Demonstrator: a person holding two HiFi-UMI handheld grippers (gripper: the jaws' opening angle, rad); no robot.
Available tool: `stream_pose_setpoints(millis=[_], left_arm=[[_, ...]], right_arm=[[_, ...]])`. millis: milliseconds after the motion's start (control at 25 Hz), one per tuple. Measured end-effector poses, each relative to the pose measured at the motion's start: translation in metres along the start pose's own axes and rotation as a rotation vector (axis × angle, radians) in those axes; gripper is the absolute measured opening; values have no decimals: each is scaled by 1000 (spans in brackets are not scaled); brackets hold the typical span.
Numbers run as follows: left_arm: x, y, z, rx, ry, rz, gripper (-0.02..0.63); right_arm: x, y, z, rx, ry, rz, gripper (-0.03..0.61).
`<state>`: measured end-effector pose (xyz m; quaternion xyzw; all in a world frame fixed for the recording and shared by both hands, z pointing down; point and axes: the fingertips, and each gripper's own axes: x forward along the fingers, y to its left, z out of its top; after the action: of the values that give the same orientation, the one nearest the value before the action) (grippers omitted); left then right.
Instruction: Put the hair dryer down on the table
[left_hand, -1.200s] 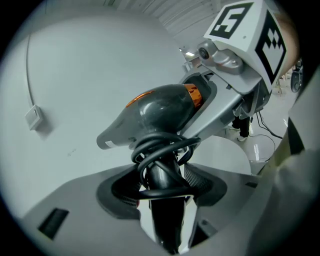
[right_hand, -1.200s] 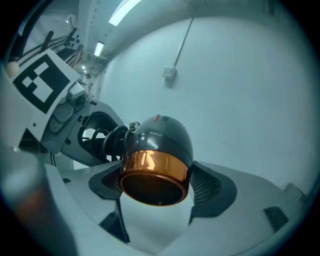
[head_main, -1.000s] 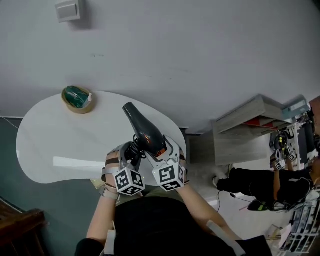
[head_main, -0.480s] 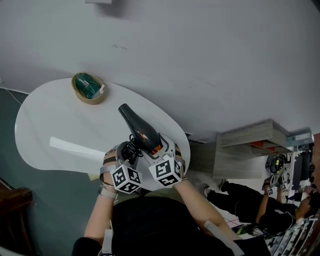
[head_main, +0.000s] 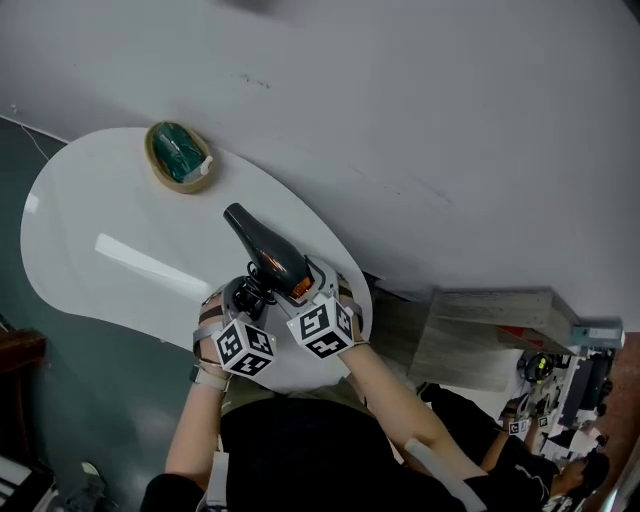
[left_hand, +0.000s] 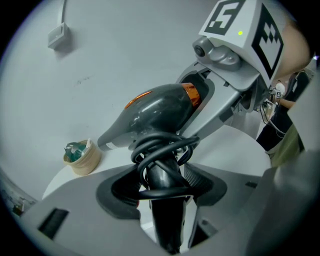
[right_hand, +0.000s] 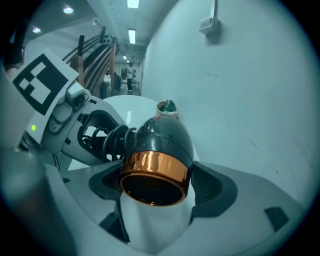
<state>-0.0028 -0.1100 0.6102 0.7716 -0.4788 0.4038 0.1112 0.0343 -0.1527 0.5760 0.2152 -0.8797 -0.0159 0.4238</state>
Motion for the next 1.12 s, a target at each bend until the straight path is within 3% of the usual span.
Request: stream_pose_setpoints(millis=[520,1120], left_arm=[[74,12,11,-111,86,29,273],[125,20,20,-94,131,4,272]], right_arm=[[58,-53,-26,-49,78,124,387],[98,-88,-60,5,147,159,387]])
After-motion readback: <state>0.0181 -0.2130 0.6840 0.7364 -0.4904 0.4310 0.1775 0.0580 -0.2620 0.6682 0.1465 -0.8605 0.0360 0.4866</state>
